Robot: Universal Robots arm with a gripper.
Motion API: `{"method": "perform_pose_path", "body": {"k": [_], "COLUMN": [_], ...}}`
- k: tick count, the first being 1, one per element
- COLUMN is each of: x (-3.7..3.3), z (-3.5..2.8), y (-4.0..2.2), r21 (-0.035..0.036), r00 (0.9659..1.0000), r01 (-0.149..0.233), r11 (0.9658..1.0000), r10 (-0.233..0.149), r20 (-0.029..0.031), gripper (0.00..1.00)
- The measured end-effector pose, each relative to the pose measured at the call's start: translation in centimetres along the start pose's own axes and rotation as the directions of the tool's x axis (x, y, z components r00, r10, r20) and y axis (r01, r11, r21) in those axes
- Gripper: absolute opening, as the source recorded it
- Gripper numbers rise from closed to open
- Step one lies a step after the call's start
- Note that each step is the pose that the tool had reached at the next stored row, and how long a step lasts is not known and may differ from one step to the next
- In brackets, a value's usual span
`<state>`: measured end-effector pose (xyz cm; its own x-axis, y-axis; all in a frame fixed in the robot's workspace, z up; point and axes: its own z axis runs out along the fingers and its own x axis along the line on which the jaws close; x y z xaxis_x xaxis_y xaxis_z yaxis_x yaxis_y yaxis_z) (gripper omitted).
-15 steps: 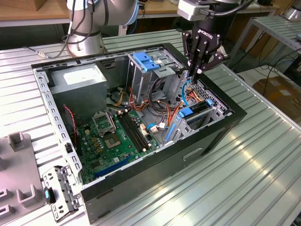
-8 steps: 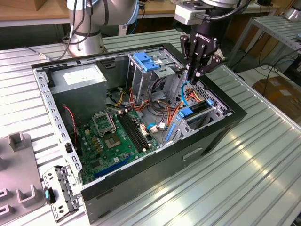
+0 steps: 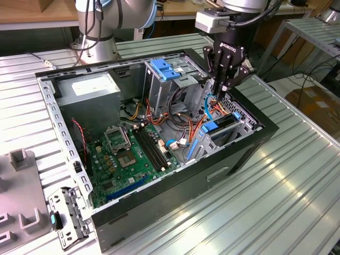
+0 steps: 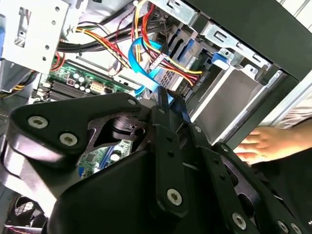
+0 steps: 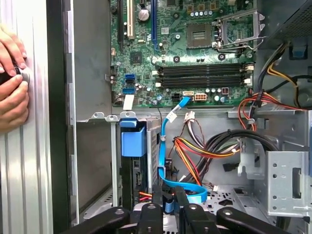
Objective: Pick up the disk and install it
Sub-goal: 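Insert the second disk wire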
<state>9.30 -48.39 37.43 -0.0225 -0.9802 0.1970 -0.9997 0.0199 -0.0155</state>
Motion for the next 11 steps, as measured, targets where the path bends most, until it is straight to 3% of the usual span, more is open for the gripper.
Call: {"method": "perform_pose_path", "body": {"k": [2, 3, 4, 7, 9, 11], "x": [-0.05, -0.08, -0.08, 0.24, 0.79, 1.08], "z": [0.17, 0.31, 0.34, 0.58, 0.92, 1.16], "y": [0.00, 0.01, 0.01, 0.08, 0.24, 0.49], "r21": [0.0008, 0.0019, 0.0019, 0.0081, 0.0155, 0.0173], "r00": [1.0000, 1.0000, 1.0000, 1.0000, 1.0000, 0.9999], "r01": [0.000, 0.000, 0.000, 0.002, 0.007, 0.011], "r11": [1.0000, 1.0000, 1.0000, 1.0000, 0.9999, 0.9998], "r10": [0.000, 0.000, 0.000, -0.002, -0.007, -0.011], "r20": [-0.0065, -0.0095, -0.0095, -0.0084, -0.0038, 0.0003], "gripper": [0.22, 0.16, 0.16, 0.16, 0.16, 0.16]}}
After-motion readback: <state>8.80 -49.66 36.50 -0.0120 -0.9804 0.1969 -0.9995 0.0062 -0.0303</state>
